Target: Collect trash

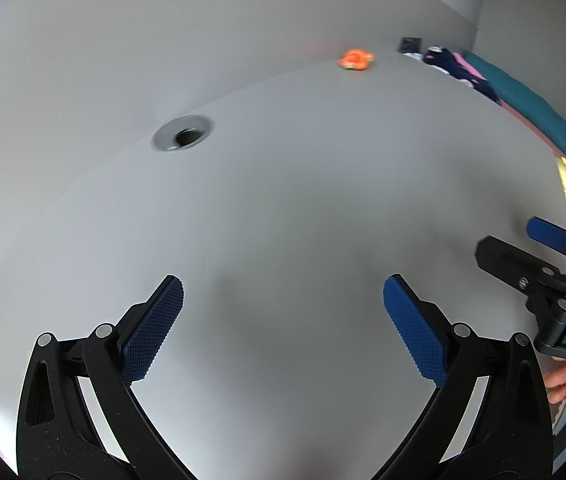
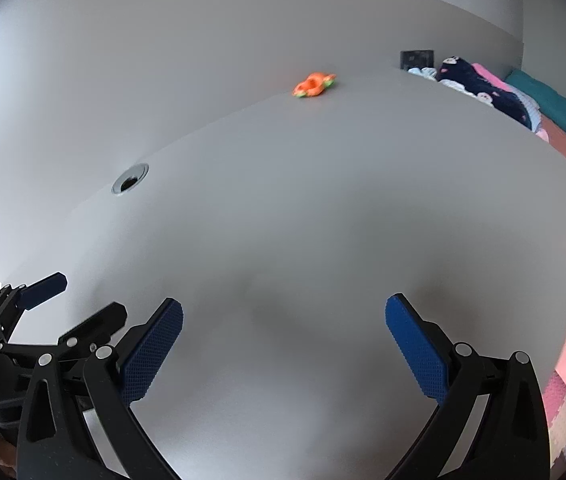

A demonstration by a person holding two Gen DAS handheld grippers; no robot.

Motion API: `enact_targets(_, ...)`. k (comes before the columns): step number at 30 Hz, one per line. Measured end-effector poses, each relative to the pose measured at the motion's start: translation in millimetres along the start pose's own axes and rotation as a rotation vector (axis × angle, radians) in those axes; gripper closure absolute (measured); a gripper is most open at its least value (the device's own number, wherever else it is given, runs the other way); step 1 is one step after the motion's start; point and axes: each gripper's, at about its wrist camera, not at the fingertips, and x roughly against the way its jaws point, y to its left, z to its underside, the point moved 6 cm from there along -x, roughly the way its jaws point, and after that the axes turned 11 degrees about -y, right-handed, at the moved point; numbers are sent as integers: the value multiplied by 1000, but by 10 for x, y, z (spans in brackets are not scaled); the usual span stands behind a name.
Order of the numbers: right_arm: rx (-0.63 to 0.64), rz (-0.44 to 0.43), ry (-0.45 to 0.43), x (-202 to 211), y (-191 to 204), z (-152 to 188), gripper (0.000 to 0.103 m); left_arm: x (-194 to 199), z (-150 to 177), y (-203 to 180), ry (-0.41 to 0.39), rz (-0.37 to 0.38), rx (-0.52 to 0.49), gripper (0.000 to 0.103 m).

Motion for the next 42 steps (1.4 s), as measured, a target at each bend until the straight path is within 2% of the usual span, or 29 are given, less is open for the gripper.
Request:
enact_targets(8, 10, 35, 31, -174, 21, 65, 2, -137, 92, 280, 33, -37, 47, 6)
enact_targets(23, 45, 146, 40, -287, 55, 135, 2, -208, 85, 326, 36, -63, 26, 6)
enact_targets(42, 47, 148, 41, -291, 54, 139, 2, -235, 72, 337, 36, -63, 25, 6)
